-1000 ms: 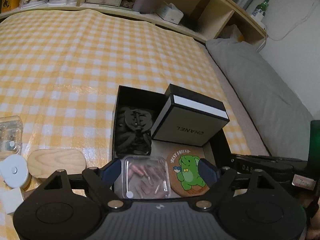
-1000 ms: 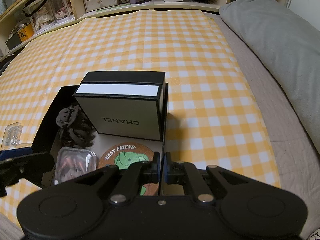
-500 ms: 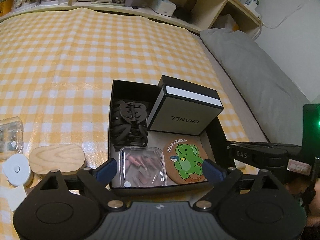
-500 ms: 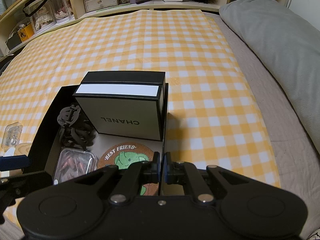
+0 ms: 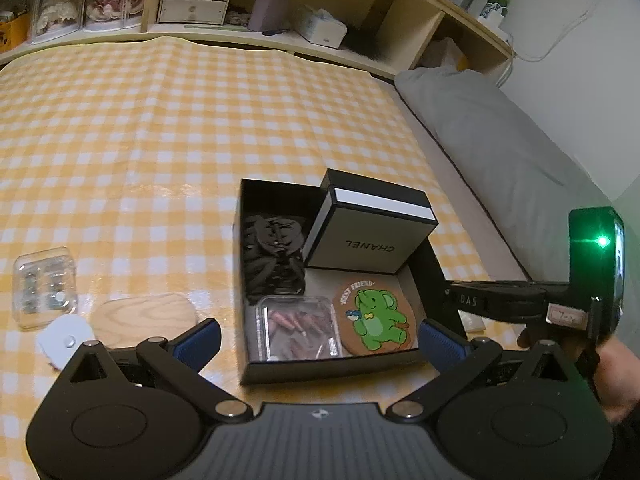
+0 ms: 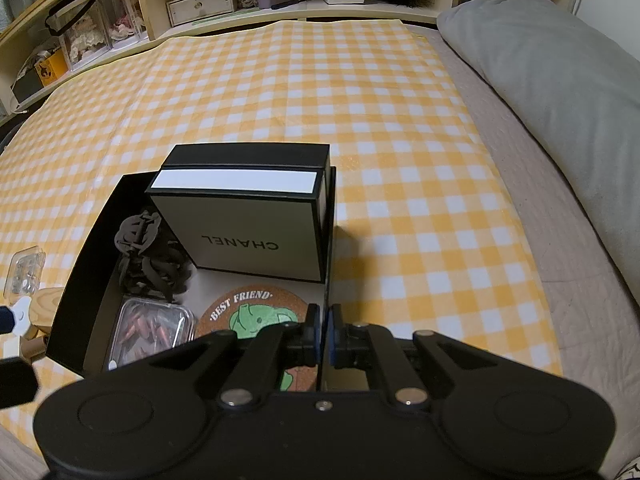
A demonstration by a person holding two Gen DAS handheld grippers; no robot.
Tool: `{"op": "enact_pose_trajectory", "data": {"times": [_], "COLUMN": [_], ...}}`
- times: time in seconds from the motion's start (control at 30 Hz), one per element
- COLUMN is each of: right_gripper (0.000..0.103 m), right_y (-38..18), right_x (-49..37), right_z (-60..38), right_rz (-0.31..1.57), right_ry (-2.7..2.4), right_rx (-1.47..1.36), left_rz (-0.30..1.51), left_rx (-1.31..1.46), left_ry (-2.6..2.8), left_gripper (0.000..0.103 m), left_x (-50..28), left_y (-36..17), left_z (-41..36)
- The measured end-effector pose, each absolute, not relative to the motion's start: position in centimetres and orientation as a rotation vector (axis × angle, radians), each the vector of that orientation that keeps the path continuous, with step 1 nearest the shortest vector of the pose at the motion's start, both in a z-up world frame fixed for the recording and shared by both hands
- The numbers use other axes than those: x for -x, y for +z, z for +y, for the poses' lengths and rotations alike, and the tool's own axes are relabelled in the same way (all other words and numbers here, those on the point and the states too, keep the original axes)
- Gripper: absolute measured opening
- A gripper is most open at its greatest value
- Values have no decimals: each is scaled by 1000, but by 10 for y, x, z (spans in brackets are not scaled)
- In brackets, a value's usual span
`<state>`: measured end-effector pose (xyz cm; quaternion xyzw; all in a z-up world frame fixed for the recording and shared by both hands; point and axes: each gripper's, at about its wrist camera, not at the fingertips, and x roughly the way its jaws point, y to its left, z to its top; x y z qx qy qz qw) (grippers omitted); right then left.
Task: Organize rigid objects
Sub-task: 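Move the left gripper back to the second clear plastic case, then grasp the second clear plastic case with the left gripper, lift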
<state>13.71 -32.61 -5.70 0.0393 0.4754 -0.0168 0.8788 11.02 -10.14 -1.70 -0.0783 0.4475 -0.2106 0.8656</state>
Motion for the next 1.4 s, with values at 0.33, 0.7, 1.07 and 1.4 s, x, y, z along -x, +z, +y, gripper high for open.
{"op": "enact_pose_trajectory", "data": {"times": [0.33, 0.7, 1.07, 1.4], "right_gripper": [4, 4, 4, 4], "right_y": [-57, -57, -59, -59], "right_x": [-137, -137, -138, -137], "right_z": [-325, -325, -325, -325], "right_rz": [993, 992, 997, 1003], "right_ry": [-33, -33, -37, -38], "right_rx": [-71, -71, -74, -73], "left_rz": [822, 891, 1006, 1025], "left_rx": [30, 42, 62, 64], "left_ry": [-337, -114, 6, 84], "left_gripper": [103, 103, 103, 100], "left_x": [-117, -160, -195, -207], "left_y": [-2, -19, -71, -100], "left_z": [-47, 29, 60, 64]}}
